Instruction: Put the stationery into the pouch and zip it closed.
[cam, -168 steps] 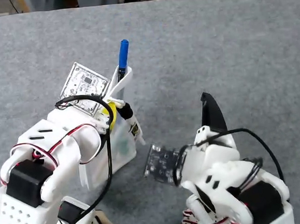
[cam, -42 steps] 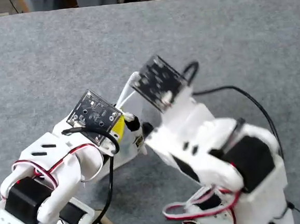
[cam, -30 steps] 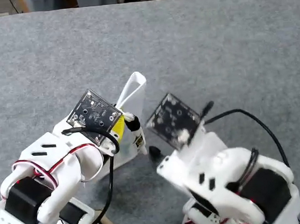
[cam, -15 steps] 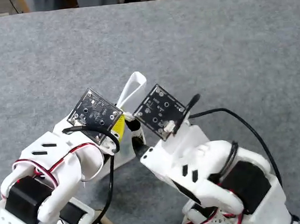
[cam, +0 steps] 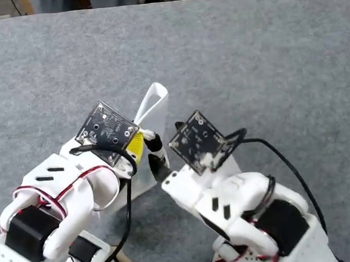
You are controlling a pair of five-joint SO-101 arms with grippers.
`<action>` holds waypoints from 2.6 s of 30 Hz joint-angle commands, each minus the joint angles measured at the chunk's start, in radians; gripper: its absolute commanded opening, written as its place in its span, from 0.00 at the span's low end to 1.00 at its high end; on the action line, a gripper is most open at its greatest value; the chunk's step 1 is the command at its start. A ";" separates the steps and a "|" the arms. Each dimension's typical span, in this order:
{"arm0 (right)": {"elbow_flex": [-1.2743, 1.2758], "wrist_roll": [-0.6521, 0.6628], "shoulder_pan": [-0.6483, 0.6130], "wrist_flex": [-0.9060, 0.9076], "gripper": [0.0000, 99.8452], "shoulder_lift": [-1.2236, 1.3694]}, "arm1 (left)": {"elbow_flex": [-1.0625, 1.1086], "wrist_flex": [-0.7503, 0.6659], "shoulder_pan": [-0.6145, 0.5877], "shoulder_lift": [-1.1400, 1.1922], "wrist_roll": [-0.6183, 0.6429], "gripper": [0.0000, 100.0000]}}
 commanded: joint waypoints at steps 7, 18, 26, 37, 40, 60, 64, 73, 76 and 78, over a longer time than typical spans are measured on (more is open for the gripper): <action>0.070 0.003 0.038 -0.160 0.16 -0.007 | 0.001 -0.006 -0.007 -0.002 0.012 0.03; 0.070 0.005 0.040 -0.163 0.15 -0.008 | 0.004 -0.008 -0.005 0.000 0.012 0.03; 0.070 0.054 0.040 -0.166 0.05 -0.008 | 0.004 -0.008 -0.005 -0.002 0.012 0.03; 0.058 0.060 0.043 -0.163 0.01 -0.015 | 0.005 -0.008 -0.008 0.003 0.012 0.03; 0.030 0.061 0.092 -0.161 0.01 -0.015 | 0.005 -0.006 -0.004 0.006 0.012 0.03; -0.134 0.384 0.404 -0.140 0.01 -0.007 | -0.191 0.224 0.085 -0.003 0.005 0.03; -0.136 0.430 0.413 -0.058 0.01 -0.016 | -0.229 0.261 0.085 -0.003 0.003 0.03; -0.140 0.434 0.585 0.002 0.01 -0.018 | -0.326 0.379 0.088 -0.003 0.002 0.03; -0.140 0.436 0.620 0.002 0.01 -0.018 | -0.343 0.425 0.093 -0.011 -0.040 0.03; -0.140 0.437 0.628 0.002 0.01 -0.018 | -0.344 0.433 0.093 -0.040 -0.048 0.03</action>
